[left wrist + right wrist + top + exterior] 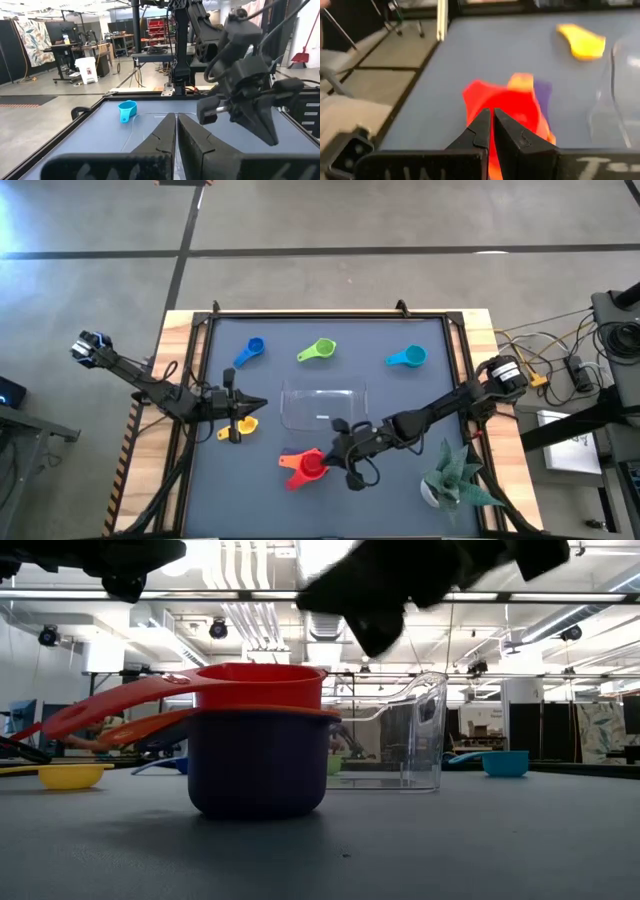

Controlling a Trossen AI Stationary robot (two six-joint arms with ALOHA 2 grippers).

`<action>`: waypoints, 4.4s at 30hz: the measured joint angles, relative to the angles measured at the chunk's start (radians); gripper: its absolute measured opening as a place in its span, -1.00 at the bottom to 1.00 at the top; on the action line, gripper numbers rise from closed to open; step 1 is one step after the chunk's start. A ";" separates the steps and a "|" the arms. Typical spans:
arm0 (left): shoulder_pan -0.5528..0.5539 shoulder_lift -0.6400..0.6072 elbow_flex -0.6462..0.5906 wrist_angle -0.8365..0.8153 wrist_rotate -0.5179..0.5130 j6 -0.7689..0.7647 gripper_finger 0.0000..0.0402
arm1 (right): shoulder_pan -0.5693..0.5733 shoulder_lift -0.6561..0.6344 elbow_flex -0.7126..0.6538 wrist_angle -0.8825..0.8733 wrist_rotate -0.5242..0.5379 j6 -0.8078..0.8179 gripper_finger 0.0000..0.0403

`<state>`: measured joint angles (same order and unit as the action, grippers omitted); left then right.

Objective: Nest measuring cups in basket
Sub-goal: Stack the red measuring cup on top of the orange measuring cup, then stack the light blue measuring cup on top of the red measuring cup

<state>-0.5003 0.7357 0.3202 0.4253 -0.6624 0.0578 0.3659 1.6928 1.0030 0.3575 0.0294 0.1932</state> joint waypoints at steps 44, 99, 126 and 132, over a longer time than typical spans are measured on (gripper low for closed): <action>0.000 0.003 0.000 0.000 0.000 0.007 -1.00 | -0.253 -0.531 0.011 -0.987 0.490 0.163 -0.96; 0.000 0.003 -0.001 -0.028 -0.009 -0.016 -1.00 | -0.890 -0.339 -0.249 -1.107 0.153 -0.113 -0.51; 0.000 0.003 -0.001 -0.044 -0.009 -0.016 -1.00 | -0.975 -0.405 -0.227 -1.044 0.207 -0.288 -0.09; 0.000 0.003 -0.001 -0.044 -0.008 -0.016 -1.00 | -1.026 -0.302 -0.227 -1.026 0.207 -0.325 -0.09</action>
<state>-0.5003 0.7391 0.3195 0.3809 -0.6708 0.0422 -0.6600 1.3905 0.7761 -0.6683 0.2363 -0.1318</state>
